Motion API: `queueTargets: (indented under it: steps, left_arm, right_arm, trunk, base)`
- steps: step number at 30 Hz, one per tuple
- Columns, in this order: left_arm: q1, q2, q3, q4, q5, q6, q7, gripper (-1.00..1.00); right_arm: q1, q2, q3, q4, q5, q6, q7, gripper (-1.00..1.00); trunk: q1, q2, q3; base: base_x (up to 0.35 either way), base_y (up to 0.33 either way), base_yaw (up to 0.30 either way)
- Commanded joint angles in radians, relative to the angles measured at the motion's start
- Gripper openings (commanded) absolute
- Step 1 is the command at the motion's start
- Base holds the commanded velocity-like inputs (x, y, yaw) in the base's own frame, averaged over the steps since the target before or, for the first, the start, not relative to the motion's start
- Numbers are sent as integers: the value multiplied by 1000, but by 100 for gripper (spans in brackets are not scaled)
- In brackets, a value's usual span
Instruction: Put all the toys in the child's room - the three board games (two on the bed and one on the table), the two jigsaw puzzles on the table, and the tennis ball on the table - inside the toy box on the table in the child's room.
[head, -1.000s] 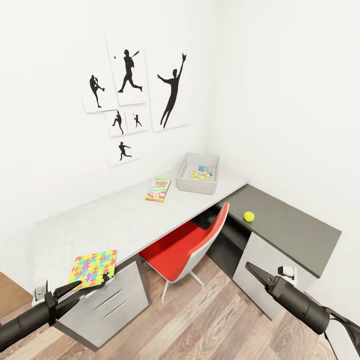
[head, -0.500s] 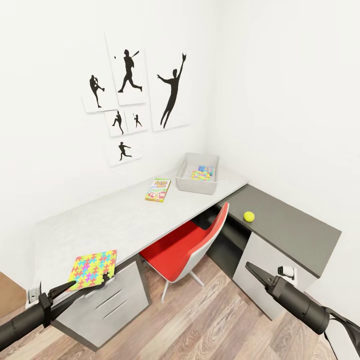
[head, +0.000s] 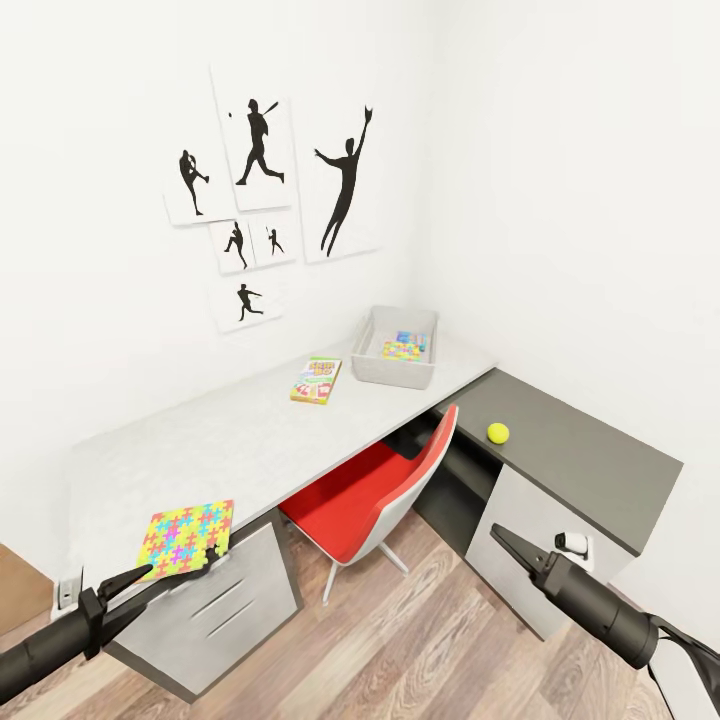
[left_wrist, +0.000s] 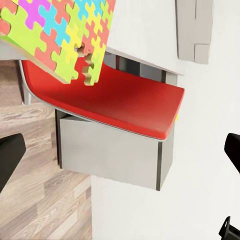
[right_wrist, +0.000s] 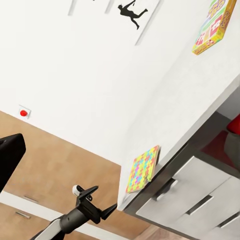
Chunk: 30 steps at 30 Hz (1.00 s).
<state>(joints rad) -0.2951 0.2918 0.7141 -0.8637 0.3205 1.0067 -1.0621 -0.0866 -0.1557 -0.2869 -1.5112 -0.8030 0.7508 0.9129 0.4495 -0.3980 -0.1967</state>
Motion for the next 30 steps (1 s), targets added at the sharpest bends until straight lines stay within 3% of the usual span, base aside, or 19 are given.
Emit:
queueTargets:
  steps: [1, 15, 30]
  left_arm:
    - [-1, 0, 2, 0, -2, 4, -3, 100]
    - [-1, 1, 2, 0, -1, 4, -2, 100]
    - [-1, 1, 2, 0, -1, 4, -2, 100]
  right_arm:
    - [-1, 0, 0, 0, -3, 6, 0, 100]
    - [-1, 1, 0, 0, -2, 5, 0, 100]
    - [-1, 1, 0, 0, -3, 5, 0, 100]
  trunk:
    - [1, -2, -2]
    - [1, -2, -2]
    - [58, -107, -49]
  base:
    - [0, 0, 0]
    - [0, 0, 0]
    - [0, 0, 0]
